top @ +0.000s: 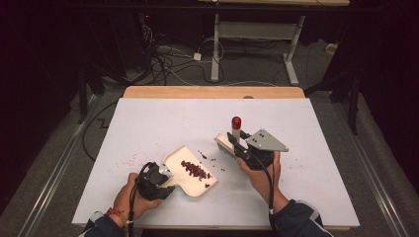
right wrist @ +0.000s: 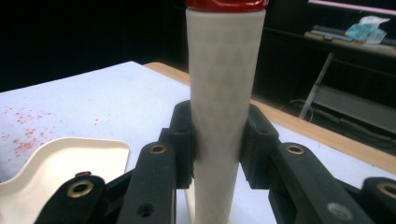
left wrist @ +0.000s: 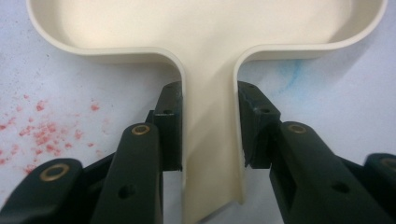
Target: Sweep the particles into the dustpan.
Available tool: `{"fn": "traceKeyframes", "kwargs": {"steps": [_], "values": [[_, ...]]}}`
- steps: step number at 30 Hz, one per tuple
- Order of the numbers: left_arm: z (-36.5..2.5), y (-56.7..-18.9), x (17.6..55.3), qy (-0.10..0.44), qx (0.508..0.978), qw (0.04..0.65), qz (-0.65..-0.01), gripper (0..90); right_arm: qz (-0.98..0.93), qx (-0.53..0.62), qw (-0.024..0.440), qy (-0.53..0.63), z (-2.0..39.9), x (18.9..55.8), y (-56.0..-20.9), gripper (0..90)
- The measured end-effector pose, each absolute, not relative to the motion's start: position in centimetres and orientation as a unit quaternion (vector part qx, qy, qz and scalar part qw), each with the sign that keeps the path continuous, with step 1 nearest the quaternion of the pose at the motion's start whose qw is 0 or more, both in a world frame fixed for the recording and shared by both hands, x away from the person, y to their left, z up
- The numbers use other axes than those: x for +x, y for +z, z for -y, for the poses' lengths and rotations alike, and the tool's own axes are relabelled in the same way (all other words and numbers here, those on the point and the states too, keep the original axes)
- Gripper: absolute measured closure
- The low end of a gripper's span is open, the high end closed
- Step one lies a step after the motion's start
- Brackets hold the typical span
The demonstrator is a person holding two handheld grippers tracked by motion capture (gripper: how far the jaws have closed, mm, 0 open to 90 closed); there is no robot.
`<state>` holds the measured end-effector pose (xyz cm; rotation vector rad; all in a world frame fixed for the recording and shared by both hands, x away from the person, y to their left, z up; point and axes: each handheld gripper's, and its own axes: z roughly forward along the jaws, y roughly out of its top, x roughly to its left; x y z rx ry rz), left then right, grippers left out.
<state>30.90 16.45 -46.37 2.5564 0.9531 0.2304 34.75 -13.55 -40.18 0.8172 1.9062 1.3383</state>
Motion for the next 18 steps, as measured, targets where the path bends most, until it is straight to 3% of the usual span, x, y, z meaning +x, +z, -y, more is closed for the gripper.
{"fn": "traceKeyframes", "kwargs": {"steps": [6,18], "values": [[-16.3,-46.4,30.9,0.082,0.913,0.201,-0.344,63.6,-0.73,0.296,0.338,0.514,11.6,34.1,-40.7,69.9],[-16.4,-46.4,31.0,0.082,0.914,0.203,-0.342,63.6,-0.739,0.26,0.303,0.542,7.9,32.5,-41.0,70.0]]}}
